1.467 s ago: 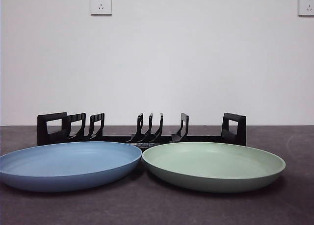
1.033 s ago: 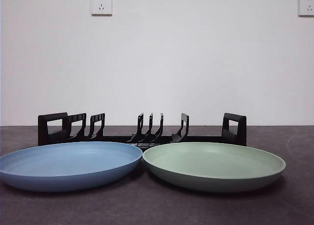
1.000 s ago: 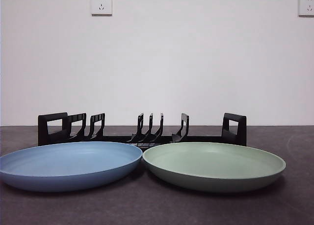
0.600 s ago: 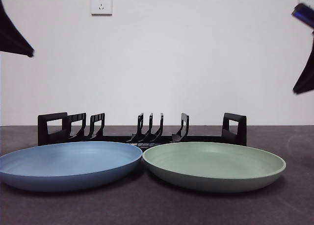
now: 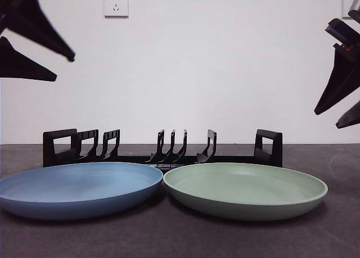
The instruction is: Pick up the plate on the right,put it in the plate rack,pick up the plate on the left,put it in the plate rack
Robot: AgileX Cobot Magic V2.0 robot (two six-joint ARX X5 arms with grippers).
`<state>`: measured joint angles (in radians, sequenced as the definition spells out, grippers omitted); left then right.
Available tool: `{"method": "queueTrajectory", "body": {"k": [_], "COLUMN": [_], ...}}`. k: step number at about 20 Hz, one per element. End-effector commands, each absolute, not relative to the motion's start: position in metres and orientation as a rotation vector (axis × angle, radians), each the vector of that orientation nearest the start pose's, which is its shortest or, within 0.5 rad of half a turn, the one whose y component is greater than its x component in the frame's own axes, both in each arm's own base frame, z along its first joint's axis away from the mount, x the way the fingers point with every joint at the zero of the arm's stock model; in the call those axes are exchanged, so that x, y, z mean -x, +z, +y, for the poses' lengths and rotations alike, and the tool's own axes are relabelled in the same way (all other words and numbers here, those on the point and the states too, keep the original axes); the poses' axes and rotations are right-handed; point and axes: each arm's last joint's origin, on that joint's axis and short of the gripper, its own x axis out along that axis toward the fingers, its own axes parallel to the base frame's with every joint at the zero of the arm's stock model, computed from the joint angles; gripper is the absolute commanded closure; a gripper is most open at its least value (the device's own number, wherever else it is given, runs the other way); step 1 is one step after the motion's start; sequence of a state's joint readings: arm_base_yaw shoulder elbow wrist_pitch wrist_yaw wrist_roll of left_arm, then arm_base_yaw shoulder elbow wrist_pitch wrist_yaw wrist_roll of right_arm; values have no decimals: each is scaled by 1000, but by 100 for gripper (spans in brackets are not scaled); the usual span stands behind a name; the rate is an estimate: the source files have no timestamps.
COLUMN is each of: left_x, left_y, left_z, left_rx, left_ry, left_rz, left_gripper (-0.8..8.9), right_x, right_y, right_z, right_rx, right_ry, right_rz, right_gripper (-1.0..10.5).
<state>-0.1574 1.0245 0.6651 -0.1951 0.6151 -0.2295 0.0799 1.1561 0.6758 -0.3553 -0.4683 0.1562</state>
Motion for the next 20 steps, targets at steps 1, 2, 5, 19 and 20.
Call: {"method": "queueTrajectory", "body": {"k": [1,2,5,19,20], "left_x": [-207,-206,-204,-190,-190], "left_y": [261,267,282,290,290], "left_z": [-58,-63,-77,-110,-110], "left_rx": [322,308,245,100,100], "left_ry": [-702,-715,-742,-743,-745], "left_rz": [611,600,569,552,553], "left_gripper": [529,529,529,530,530], "right_x": [-226,-229,-238,-252,-252], "right_y": [209,205,187,142,142], "right_z": [33,33,35,56,55], "right_rx": [-309,-314,-326,-347,-348], "right_ry": [452,448,443,459,451], "right_rz": [886,902,981,1146,1147], "right_gripper": [751,752,752,934,963]}}
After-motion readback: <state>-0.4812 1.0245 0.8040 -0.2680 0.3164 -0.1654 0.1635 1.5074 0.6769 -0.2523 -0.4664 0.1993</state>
